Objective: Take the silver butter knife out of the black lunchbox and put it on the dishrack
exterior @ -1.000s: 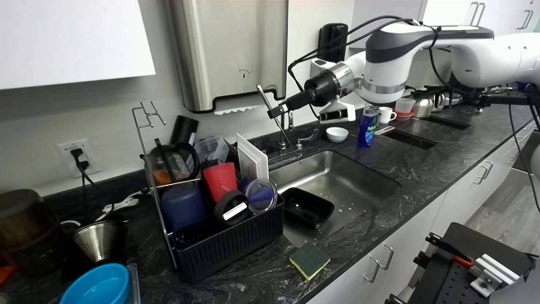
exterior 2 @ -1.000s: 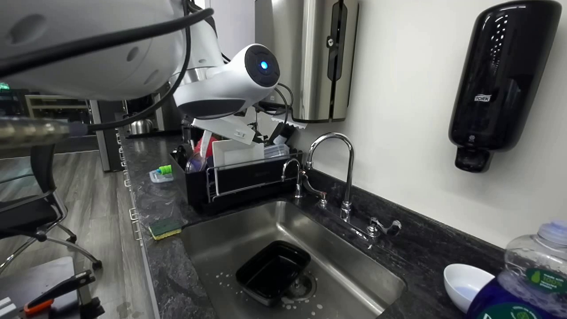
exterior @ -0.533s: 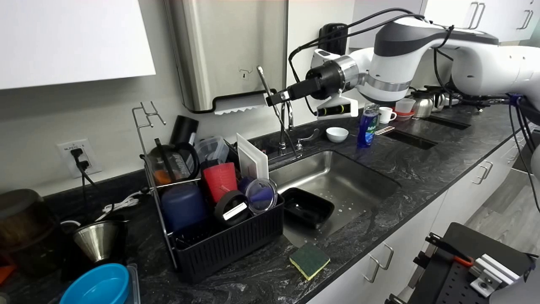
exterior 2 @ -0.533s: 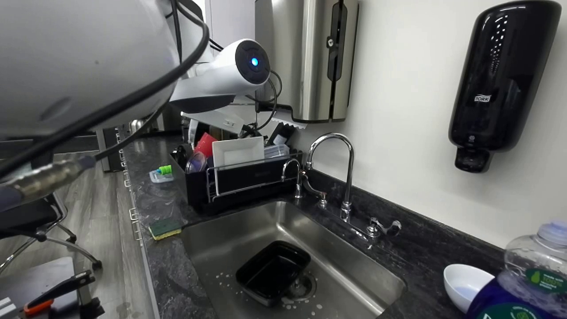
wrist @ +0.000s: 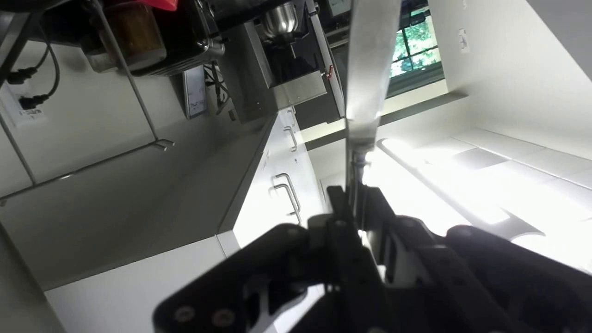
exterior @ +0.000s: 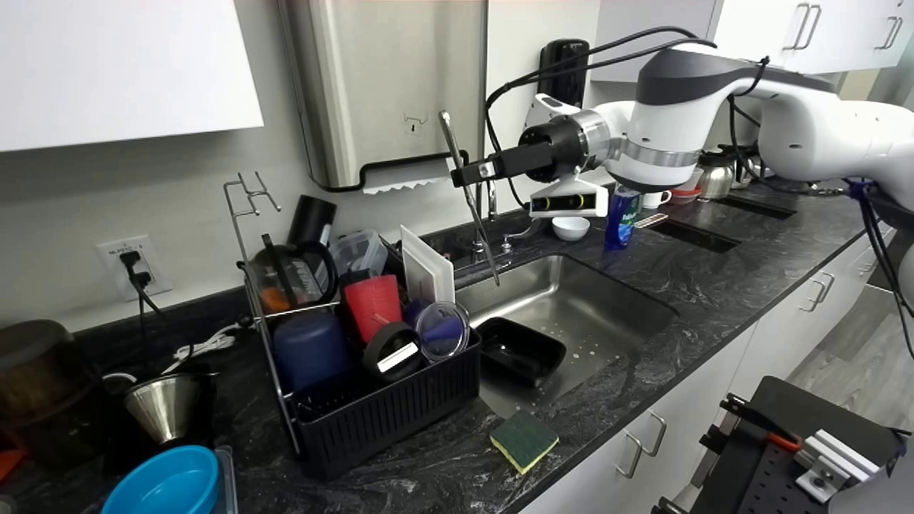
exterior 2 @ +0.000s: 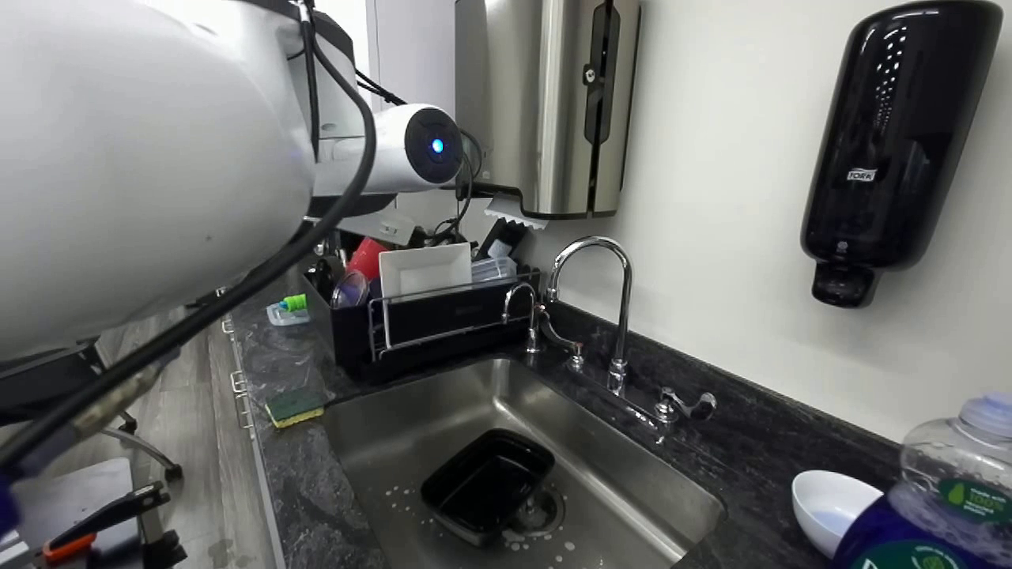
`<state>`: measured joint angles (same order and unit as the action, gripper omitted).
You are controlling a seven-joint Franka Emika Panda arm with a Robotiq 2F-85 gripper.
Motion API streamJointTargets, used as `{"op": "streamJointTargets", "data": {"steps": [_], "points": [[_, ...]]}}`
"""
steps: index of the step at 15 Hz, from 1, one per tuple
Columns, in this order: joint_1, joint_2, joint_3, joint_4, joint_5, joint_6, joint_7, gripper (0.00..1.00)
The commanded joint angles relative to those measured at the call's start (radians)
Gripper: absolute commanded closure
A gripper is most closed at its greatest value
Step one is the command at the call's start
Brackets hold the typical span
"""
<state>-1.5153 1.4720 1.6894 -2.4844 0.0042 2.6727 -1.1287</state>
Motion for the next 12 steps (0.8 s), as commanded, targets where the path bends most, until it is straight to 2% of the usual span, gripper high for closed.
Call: {"op": "streamJointTargets", "data": {"steps": [1, 5, 12], "points": [[0.012, -0.001, -0.015, -0.008, 0.085, 0.023, -0.121, 0.97], [0.033, -0.001, -0.049, 0.004, 0.125, 0.017, -0.201, 0.97], [0.074, -0.001, -0.097, 0.027, 0.108, 0.032, -0.262, 0.97]]}}
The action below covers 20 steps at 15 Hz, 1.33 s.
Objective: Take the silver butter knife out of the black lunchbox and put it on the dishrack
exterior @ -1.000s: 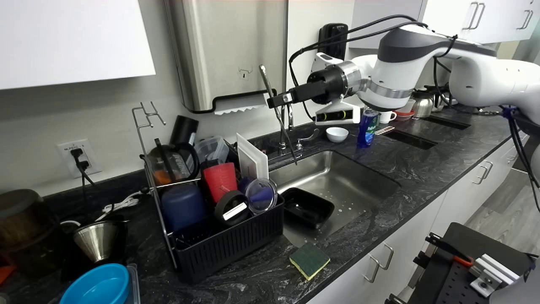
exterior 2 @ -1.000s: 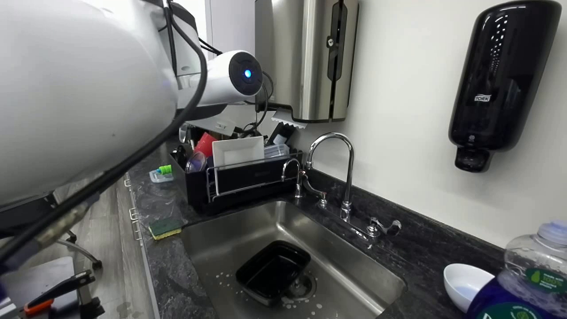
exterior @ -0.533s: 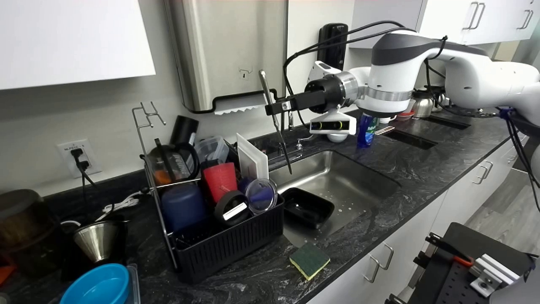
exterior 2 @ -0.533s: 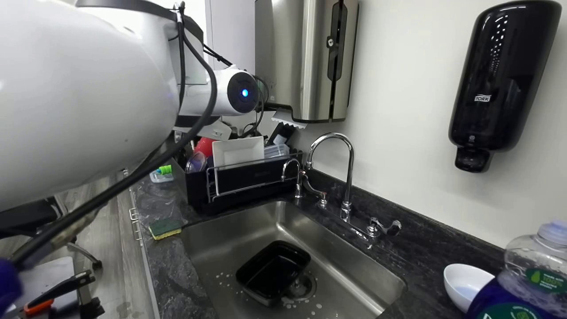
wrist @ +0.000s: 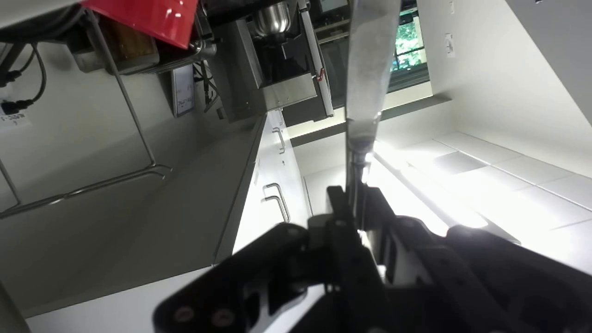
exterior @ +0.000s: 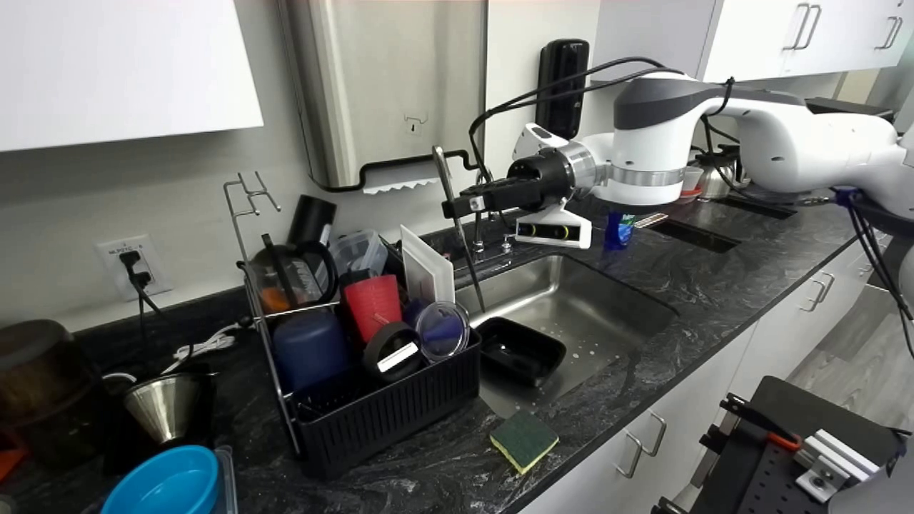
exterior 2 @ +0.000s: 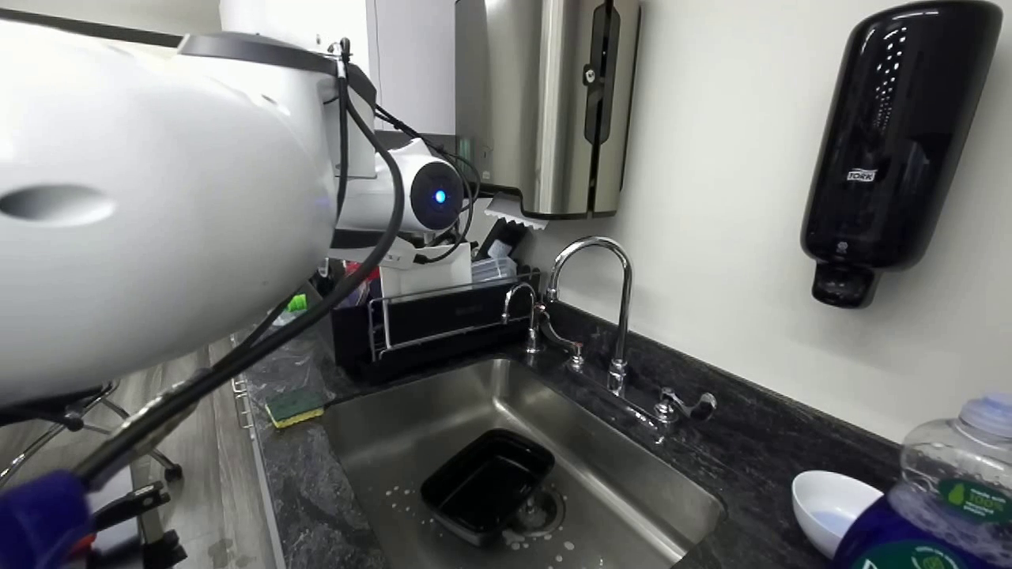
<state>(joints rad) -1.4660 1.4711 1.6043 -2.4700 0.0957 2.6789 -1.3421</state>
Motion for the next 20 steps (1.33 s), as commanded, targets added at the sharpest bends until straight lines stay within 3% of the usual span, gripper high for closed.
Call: {"op": "streamJointTargets", "data": {"steps": [1, 20], "points": [[0.031, 0.0, -0.015, 0.017, 0.015, 0.027, -0.053, 0.97], [0.086, 0.0, -0.077, 0.059, 0.017, 0.027, -0.198, 0.97]]}}
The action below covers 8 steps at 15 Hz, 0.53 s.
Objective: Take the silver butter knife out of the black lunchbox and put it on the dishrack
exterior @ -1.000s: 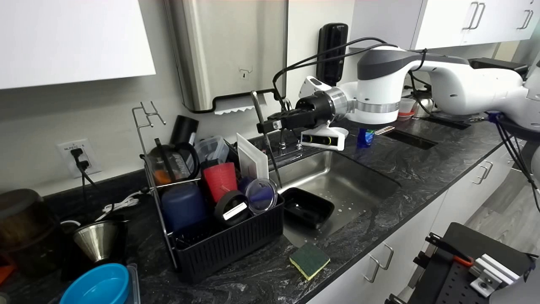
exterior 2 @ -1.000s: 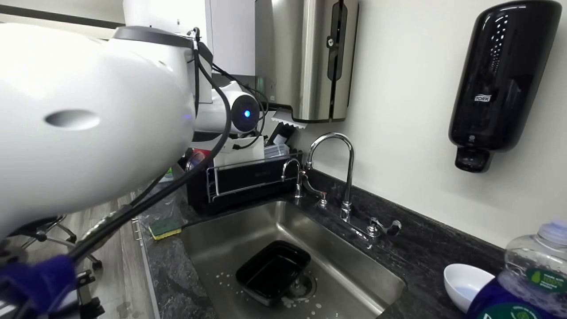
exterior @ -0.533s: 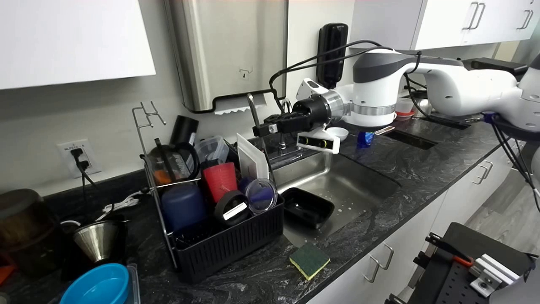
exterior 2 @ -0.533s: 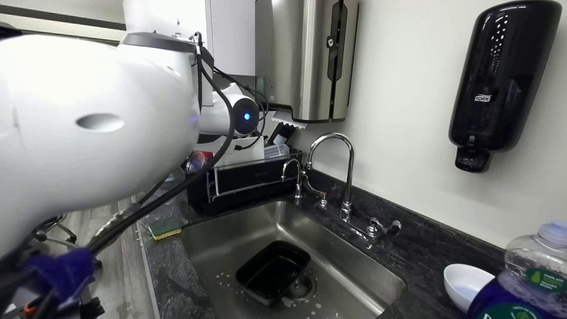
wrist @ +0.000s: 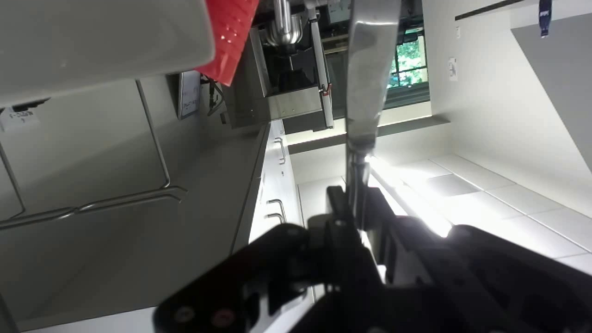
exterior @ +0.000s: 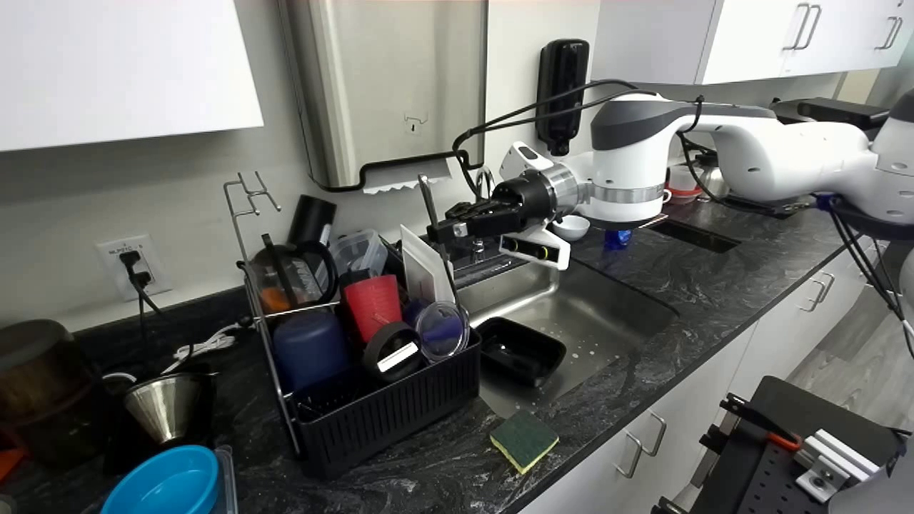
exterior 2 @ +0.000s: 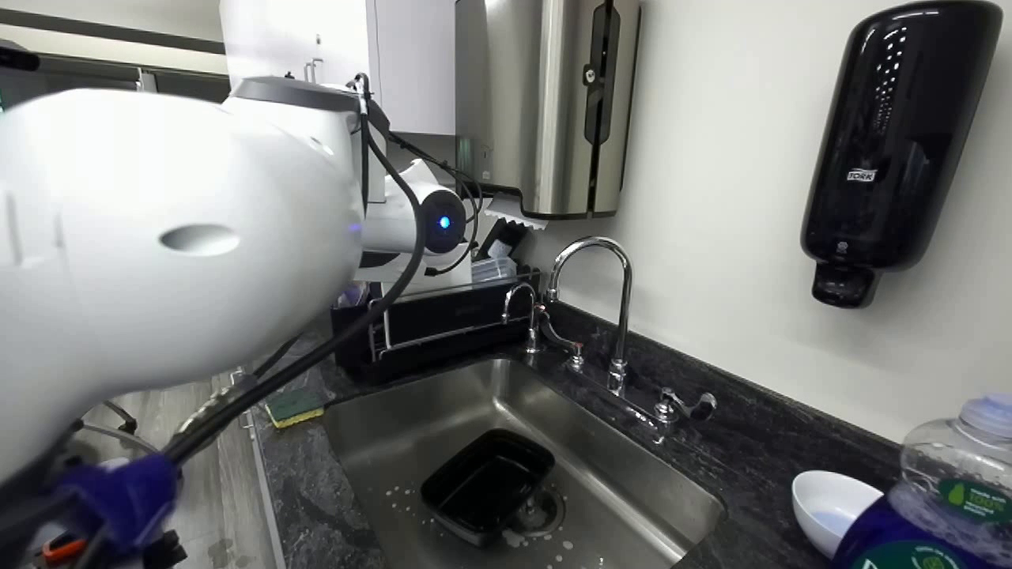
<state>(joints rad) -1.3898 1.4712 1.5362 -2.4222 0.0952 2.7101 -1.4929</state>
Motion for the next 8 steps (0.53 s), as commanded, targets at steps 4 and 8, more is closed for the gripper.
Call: {"op": "streamJointTargets", "data": {"steps": [4, 8], "points": [[0.013, 0.0, -0.023, 0.013, 0.004, -0.011, -0.043, 0.97], [0.011, 0.0, -0.032, 0.01, -0.021, -0.021, -0.024, 0.97]]}}
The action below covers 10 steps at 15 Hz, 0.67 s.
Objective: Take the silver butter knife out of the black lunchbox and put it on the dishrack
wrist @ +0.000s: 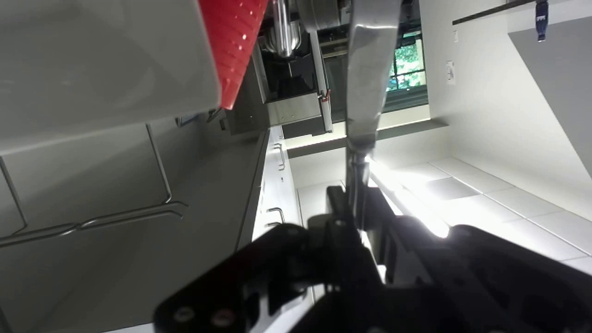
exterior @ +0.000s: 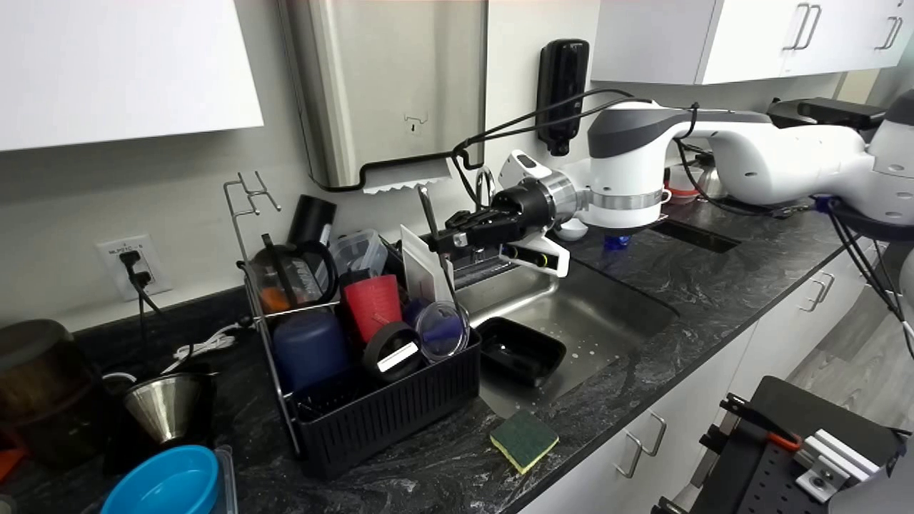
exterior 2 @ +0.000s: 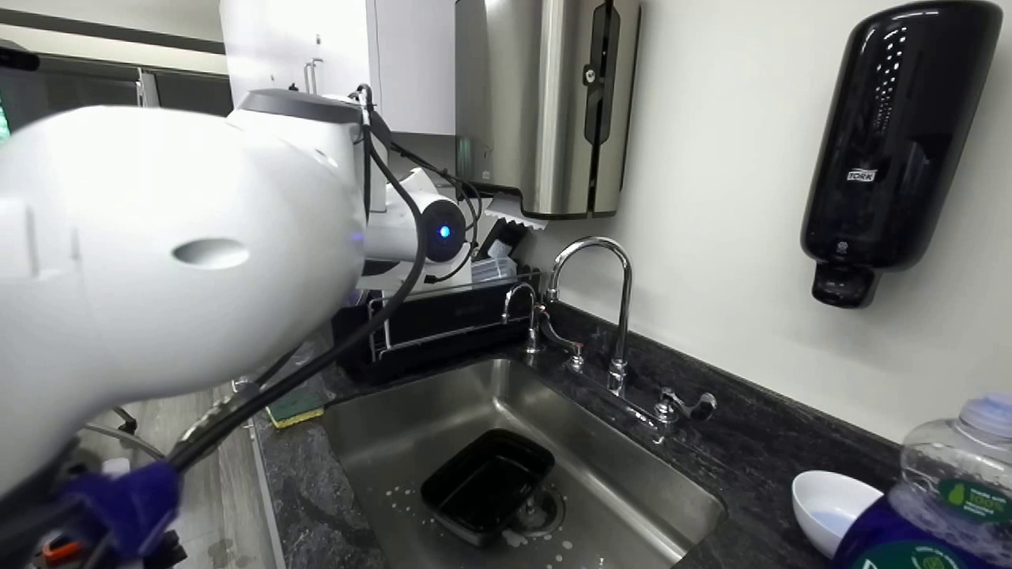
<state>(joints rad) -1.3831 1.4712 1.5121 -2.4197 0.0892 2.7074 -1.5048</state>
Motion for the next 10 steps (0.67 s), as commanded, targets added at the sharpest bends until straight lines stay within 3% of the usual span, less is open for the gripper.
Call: {"op": "streamJointTargets", "data": {"steps": [1, 10], "points": [[0.003, 0.0, -0.009, 0.007, -0.023, -0.02, -0.009, 0.97], [-0.012, 0.0, -0.032, 0.002, -0.137, -0.031, 0.055, 0.97]]}}
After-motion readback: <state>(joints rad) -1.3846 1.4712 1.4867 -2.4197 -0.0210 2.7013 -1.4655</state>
